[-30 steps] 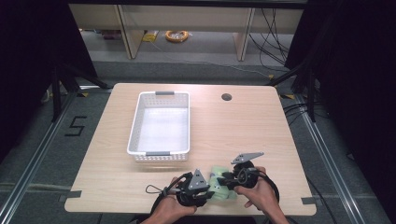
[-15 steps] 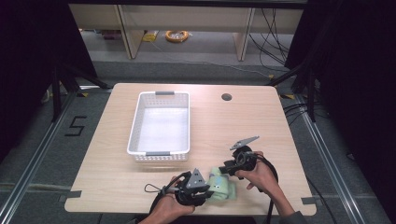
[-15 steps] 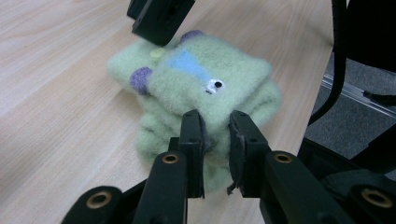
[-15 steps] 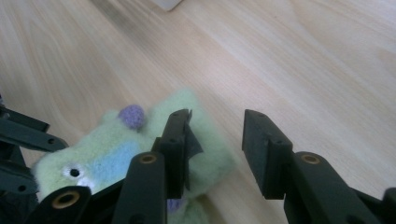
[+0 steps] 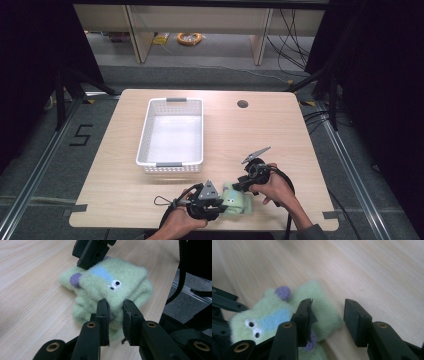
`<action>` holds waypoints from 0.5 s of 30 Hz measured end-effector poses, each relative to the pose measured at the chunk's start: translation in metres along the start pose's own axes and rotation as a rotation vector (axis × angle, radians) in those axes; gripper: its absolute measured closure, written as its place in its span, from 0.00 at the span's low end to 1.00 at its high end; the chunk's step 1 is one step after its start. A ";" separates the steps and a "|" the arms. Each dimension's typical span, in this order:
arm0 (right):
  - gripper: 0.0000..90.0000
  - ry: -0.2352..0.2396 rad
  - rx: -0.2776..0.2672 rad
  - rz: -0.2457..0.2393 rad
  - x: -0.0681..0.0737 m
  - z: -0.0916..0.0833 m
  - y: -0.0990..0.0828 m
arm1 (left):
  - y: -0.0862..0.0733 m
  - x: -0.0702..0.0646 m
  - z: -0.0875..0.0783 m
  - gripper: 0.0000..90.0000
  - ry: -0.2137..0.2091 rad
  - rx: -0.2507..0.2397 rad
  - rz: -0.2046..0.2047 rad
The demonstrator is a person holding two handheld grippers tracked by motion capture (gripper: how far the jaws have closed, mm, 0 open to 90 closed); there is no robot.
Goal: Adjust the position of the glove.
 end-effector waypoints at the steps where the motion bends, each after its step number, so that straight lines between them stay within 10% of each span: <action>1: 0.67 -0.002 0.023 0.006 0.000 0.005 -0.001 | -0.001 -0.001 0.000 0.84 0.000 -0.002 -0.025; 15: 0.93 -0.029 -0.071 -0.051 0.011 -0.023 -0.004 | 0.007 0.002 -0.015 0.87 -0.001 -0.045 -0.009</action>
Point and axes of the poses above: each handheld gripper's, and its own axes: z roughly forward along the jaws, y roughly out of its top, x roughly to its left, the point moved 2 cm from there along z, roughly forward along the jaws, and after that the axes turned 3 degrees about -y, right-handed, at the moved point
